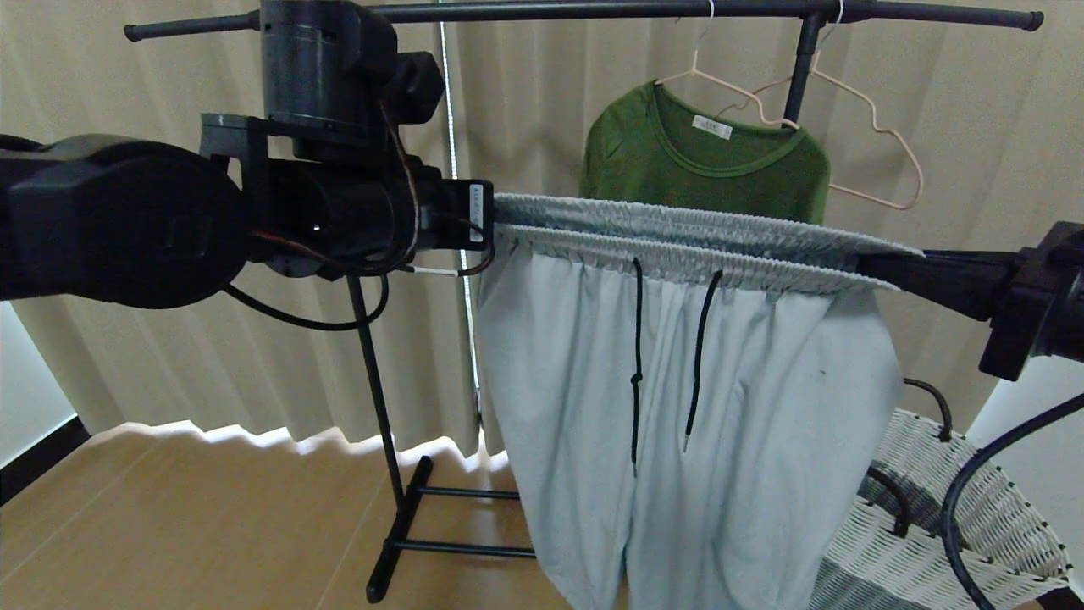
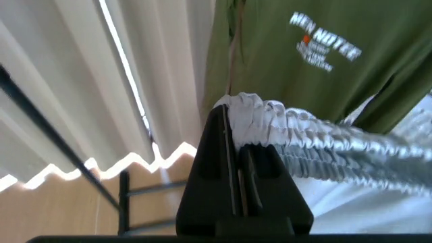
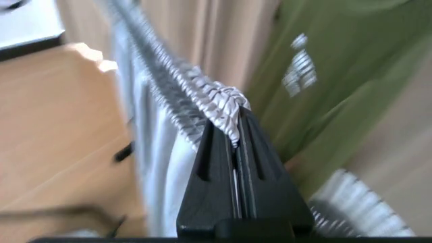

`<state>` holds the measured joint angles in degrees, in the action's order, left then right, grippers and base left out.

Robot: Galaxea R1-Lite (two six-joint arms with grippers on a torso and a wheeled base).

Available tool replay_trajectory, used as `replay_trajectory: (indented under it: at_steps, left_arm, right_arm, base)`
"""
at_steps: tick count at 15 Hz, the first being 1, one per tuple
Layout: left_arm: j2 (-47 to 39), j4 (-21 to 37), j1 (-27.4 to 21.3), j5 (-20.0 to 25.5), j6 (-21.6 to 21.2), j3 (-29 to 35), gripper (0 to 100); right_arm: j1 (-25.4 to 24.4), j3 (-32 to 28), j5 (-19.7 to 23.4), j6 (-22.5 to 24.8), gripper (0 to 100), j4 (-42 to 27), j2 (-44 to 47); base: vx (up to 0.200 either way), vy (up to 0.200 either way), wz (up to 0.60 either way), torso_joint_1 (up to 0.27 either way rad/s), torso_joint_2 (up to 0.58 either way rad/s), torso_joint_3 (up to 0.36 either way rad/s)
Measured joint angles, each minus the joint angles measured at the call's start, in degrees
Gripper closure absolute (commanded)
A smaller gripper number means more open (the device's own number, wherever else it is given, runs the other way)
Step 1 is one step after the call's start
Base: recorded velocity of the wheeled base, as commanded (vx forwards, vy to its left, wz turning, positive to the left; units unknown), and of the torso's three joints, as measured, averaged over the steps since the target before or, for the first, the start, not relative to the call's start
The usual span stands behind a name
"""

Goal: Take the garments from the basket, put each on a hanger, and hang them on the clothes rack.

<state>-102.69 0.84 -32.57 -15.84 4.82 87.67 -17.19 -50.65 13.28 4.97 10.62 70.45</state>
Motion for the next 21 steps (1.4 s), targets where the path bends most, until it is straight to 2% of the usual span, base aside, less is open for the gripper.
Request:
replay_trajectory:
  at_steps: [2,4,8,10,15,19,21]
  left_arm:
    - [3.3,6.3,0.2,1.0,-0.2,-1.8,100]
    - [7.2,11.1,0.2,4.4,-0.8,-3.9,100]
    - [14.8,12.6,-0.4,12.0,-5.4,-10.6,100]
    - [18.1,12.7,-2.8,14.8,-6.6,-13.5,100]
    - [22.5,12.8,-7.3,15.3,-7.2,-16.7,100]
    - [23.4,12.2,-7.1,14.9,-7.3,-16.9,100]
    - [23.3,12.0,-5.7,14.9,-9.9,-16.3,100]
  right_arm:
    - [2.0,-0.4,-1.7,0.0,100,7.2,3.2]
    - [2.6,-1.7,-4.4,0.0,100,10.8,6.8]
    - [2.2,-9.0,-5.0,-0.8,100,13.8,13.7]
    - [0.1,-11.9,-5.1,-4.0,100,15.1,16.4]
    - [-2.1,-14.0,-5.3,-4.9,100,16.7,19.7]
    - [-2.0,-13.0,-5.8,-4.9,100,16.1,19.2]
    - [-1.7,-12.4,-6.2,-4.8,100,15.4,18.0]
  base:
    - [0.0,0.0,0.0,0.0,0.0,0.0]
    - [0.0,0.0,0.0,0.0,0.0,0.0]
    - [0.0,0.0,0.0,0.0,0.0,0.0]
    - [0.0,0.0,0.0,0.0,0.0,0.0]
    - [0.0,0.0,0.0,0.0,0.0,0.0]
    - [0.0,0.0,0.0,0.0,0.0,0.0]
    - [0.0,0.0,0.0,0.0,0.0,0.0]
